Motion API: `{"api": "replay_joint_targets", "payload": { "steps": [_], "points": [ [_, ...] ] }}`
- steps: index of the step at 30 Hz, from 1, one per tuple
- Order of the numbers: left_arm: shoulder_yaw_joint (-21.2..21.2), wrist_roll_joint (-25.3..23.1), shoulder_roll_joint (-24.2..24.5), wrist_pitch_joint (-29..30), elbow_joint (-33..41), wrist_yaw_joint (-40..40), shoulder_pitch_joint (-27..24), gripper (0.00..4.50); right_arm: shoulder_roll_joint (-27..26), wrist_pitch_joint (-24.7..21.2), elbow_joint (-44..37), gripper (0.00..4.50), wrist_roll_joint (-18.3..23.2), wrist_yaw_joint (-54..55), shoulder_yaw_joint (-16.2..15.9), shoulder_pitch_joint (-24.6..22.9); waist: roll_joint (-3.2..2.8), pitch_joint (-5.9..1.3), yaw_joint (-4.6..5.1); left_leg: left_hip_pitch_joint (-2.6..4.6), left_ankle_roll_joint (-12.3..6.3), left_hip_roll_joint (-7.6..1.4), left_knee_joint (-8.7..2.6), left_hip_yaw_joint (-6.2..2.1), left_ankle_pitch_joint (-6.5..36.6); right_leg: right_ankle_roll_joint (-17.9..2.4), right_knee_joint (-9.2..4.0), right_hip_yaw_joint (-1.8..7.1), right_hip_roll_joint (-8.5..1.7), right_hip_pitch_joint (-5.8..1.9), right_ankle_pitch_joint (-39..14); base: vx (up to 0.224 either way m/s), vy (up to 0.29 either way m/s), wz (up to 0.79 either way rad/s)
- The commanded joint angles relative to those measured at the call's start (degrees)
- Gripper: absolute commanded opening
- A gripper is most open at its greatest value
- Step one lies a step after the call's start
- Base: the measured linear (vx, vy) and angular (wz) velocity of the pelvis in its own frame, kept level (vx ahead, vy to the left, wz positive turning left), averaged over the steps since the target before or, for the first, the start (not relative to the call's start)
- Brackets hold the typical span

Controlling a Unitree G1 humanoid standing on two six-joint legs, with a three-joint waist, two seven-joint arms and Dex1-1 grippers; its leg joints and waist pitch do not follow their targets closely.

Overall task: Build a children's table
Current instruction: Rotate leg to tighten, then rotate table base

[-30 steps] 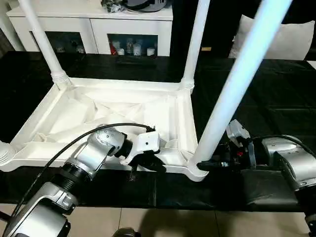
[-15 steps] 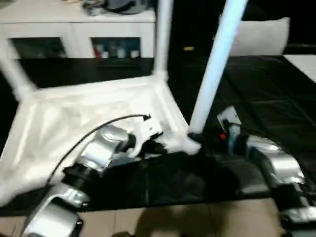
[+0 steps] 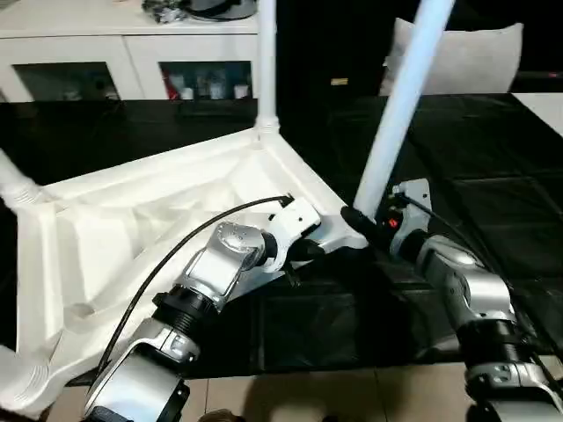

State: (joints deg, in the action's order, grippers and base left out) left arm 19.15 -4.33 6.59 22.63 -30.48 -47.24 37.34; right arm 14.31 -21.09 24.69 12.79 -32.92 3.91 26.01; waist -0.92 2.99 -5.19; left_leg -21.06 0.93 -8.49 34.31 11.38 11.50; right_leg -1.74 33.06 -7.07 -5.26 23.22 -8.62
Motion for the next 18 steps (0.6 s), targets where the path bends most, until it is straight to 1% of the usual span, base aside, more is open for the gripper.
{"api": "replay_joint_targets", "payload": {
  "steps": [1, 2, 4, 5, 6, 7, 8, 9, 10, 11, 12, 13, 14, 15, 16, 17, 18],
  "points": [
    [0.56, -0.67, 0.68, -3.23, 0.02, -0.79, 0.04, 0.00, 0.82, 1.37, -1.98, 3.43, -0.89, -0.70, -0.62, -1.52, 0.71, -4.04, -0.28, 0.54, -4.38, -5.01, -3.80, -2.44, 8.14, -9.72, -4.27, 3.72, -5.32, -3.39, -16.37, 0.000, 0.000, 0.00],
    [0.58, -1.00, 1.13, -3.93, -0.23, -0.71, 0.02, 0.00, 1.44, 0.81, -3.48, 3.52, -0.50, -1.37, -0.42, -2.42, 0.57, -4.03, -0.40, 0.73, -4.04, -5.05, -3.86, -2.50, 8.88, -9.26, -4.34, 3.73, -5.38, -3.39, -17.62, 0.000, 0.000, 0.00],
    [0.62, -1.20, 1.44, -4.33, -0.38, -0.64, 0.02, 0.00, 1.85, 0.34, -4.56, 3.61, -0.20, -1.80, -0.26, -3.05, 0.61, -3.96, -0.51, 0.67, -3.78, -5.13, -3.97, -2.57, 9.51, -8.62, -4.43, 3.78, -5.40, -3.44, -18.62, 0.000, 0.000, 0.00],
    [0.02, -1.17, 1.81, -4.96, -0.32, 0.16, -0.13, 0.00, 2.54, -0.40, -6.43, 3.74, 0.95, -2.45, 1.02, -4.58, 0.51, -3.89, -0.51, 0.72, -3.56, -5.12, -4.04, -2.60, 9.93, -8.57, -4.54, 3.76, -5.34, -3.36, -18.98, 0.000, 0.000, 0.00],
    [-0.74, -0.54, 1.77, -4.91, -0.16, 0.32, -0.21, 0.00, 2.91, -0.68, -7.40, 3.86, 1.89, -3.07, 1.92, -5.44, 0.54, -3.82, -0.55, 0.72, -3.49, -5.13, -4.04, -2.57, 10.63, -8.36, -4.65, 3.79, -5.42, -3.42, -19.46, 0.000, 0.000, 0.00],
    [-1.38, 0.68, 1.80, -4.28, 0.57, -0.61, -0.48, 0.00, 3.31, -0.62, -8.20, 3.94, 2.44, -3.09, 2.83, -6.14, 0.34, -3.78, -0.61, 0.76, -3.37, -5.17, -4.09, -2.63, 10.99, -8.30, -4.72, 3.79, -5.51, -3.40, -19.95, 0.000, 0.000, 0.00],
    [-1.75, 1.56, 1.81, -3.79, 1.08, -1.39, -0.65, 0.43, 3.57, -0.53, -8.66, 4.01, 2.73, -3.04, 3.33, -6.52, 0.60, -3.78, -0.51, 0.67, -3.15, -5.04, -4.12, -2.62, 11.30, -7.97, -4.79, 3.72, -5.49, -3.47, -20.84, 0.000, 0.000, 0.00],
    [-1.68, 2.48, 2.25, -2.96, 2.57, -2.93, -1.16, 0.53, 4.21, -0.24, -9.88, 4.07, 3.88, -4.02, 4.02, -7.36, 0.68, -3.78, -0.44, 0.52, -3.17, -4.94, -4.11, -2.65, 11.19, -7.92, -4.81, 3.69, -5.54, -3.60, -21.13, 0.000, 0.000, 0.00],
    [-1.57, 3.00, 2.57, -2.43, 3.57, -3.92, -1.51, 0.53, 4.65, 0.00, -10.70, 4.18, 4.68, -4.76, 4.43, -7.92, 0.64, -3.79, -0.43, 0.48, -3.18, -4.91, -4.12, -2.69, 11.10, -7.83, -4.79, 3.68, -5.59, -3.63, -21.48, 0.000, 0.000, 0.00],
    [-1.48, 3.60, 3.25, -1.88, 5.74, -5.03, -2.40, 0.53, 5.28, 0.50, -13.80, 4.29, 6.83, -7.14, 5.15, -9.58, 0.73, -3.83, -0.59, 0.46, -3.85, -5.05, -4.02, -2.63, 10.59, -7.73, -4.74, 3.82, -5.71, -3.65, -21.26, 0.000, 0.000, 0.00],
    [-1.50, 3.81, 3.48, -1.70, 6.48, -5.36, -2.71, 0.60, 5.52, 0.39, -15.00, 4.39, 7.62, -8.01, 5.32, -10.19, 0.50, -3.96, -0.72, 0.43, -4.11, -5.13, -4.01, -2.70, 9.90, -7.96, -4.54, 3.85, -5.72, -3.67, -20.22, 0.000, 0.000, 0.00],
    [-1.77, 4.22, 3.88, -1.25, 7.82, -5.66, -3.24, 0.74, 6.20, 0.06, -17.10, 4.45, 8.49, -9.54, 5.21, -11.21, 0.50, -3.93, -0.60, 0.33, -4.60, -5.27, -4.04, -2.70, 9.31, -8.64, -4.27, 3.80, -5.44, -3.51, -18.16, 0.000, 0.000, 0.00],
    [-2.04, 4.63, 4.94, -0.24, 10.02, -6.18, -4.11, 0.88, 7.35, -0.98, -20.44, 4.48, 8.84, -10.74, 4.73, -12.97, 0.37, -3.96, -0.62, 0.42, -4.81, -5.31, -4.04, -2.67, 9.31, -8.99, -4.22, 3.77, -5.37, -3.48, -17.44, 0.000, 0.000, 0.00],
    [-2.07, 4.68, 5.17, -0.02, 10.42, -6.27, -4.27, 0.93, 7.58, -1.18, -21.04, 4.50, 8.76, -10.81, 4.60, -13.30, 0.41, -3.87, -0.71, 0.45, -4.97, -5.50, -4.09, -2.70, 9.31, -9.33, -4.10, 3.88, -5.37, -3.41, -16.53, 0.000, 0.000, 0.00],
    [-1.71, 4.39, 6.16, 0.54, 11.69, -6.77, -4.75, 0.96, 8.41, -2.50, -22.28, 4.50, 9.24, -12.19, 3.85, -13.99, 0.11, -3.78, -0.63, 0.48, -4.80, -5.36, -4.19, -2.73, 9.84, -9.63, -4.13, 3.75, -5.27, -3.44, -17.17, 0.000, 0.000, 0.00],
    [-1.32, 3.86, 7.27, 1.32, 13.01, -7.11, -5.22, 1.05, 9.36, -4.76, -23.55, 4.50, 10.30, -13.85, 3.07, -14.59, 0.23, -3.58, -0.53, 0.54, -4.57, -5.35, -4.25, -2.67, 11.00, -9.39, -4.43, 3.77, -5.26, -3.36, -18.74, 0.000, 0.000, 0.00],
    [-0.96, 3.07, 8.63, 1.85, 14.64, -7.30, -5.80, 1.18, 10.21, -7.40, -25.32, 4.50, 12.02, -15.80, 2.30, -15.29, 0.23, -3.51, -0.60, 0.65, -4.39, -5.30, -4.25, -2.68, 11.63, -9.10, -4.63, 3.75, -5.30, -3.39, -19.98, 0.000, 0.000, 0.00]
  ]
}}
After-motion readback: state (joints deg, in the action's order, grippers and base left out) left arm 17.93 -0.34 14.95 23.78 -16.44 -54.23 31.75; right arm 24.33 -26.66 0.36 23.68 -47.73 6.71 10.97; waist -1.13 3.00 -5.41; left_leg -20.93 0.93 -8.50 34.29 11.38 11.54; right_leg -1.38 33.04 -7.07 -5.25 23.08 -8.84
